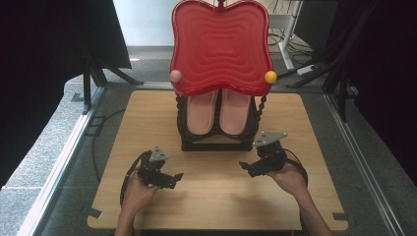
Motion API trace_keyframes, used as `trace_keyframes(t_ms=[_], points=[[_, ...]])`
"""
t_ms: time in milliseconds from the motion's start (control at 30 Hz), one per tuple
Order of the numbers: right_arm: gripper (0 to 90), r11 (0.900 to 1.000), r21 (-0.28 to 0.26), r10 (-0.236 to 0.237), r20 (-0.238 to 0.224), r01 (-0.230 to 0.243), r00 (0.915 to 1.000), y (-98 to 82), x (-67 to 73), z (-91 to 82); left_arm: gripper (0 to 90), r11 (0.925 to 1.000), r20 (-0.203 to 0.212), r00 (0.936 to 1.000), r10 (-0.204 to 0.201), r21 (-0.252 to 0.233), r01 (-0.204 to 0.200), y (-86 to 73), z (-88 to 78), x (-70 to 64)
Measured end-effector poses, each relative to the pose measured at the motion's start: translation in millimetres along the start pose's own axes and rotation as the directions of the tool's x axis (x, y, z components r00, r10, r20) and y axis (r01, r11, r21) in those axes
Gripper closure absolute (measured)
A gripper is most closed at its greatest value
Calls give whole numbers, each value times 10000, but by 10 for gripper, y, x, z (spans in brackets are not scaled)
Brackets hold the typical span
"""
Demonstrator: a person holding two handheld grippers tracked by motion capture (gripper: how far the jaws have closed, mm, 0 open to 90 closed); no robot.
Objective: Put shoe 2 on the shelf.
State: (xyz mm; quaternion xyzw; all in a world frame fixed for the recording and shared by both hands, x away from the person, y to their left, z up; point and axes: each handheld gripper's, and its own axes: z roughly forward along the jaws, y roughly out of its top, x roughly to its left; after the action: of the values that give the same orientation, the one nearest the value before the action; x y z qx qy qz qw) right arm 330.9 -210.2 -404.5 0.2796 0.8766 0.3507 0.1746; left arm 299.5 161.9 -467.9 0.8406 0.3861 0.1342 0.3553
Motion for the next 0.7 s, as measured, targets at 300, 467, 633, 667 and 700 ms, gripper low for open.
trace_keyframes(t_ms=[300, 467, 633, 667, 700], points=[[6, 9982, -125, 585, 327, -582, 9978, -293, -132, -174, 0, 10000, 117, 9999, 35, 7, -35, -34, 66, -35], [2, 9931, -180, 1166, 474, -1158, 9920, -527, -216, -171, 0, 9999, 208, 9998, 41, 141, -44, -77, 150, -51], [0, 9850, -72, 1724, 732, -1724, 9823, -766, -314, -70, 0, 9998, 300, 9995, 29, 200, -35, -113, 246, -67], [0, 9829, -101, 1841, 800, -1839, 9796, -809, -331, -43, 0, 9998, 312, 9995, 19, 211, -26, -119, 270, -73], [0, 9799, -90, 1994, 881, -1994, 9760, -849, -349, -16, 0, 9997, 337, 9994, 36, 236, -44, -125, 293, -78]])
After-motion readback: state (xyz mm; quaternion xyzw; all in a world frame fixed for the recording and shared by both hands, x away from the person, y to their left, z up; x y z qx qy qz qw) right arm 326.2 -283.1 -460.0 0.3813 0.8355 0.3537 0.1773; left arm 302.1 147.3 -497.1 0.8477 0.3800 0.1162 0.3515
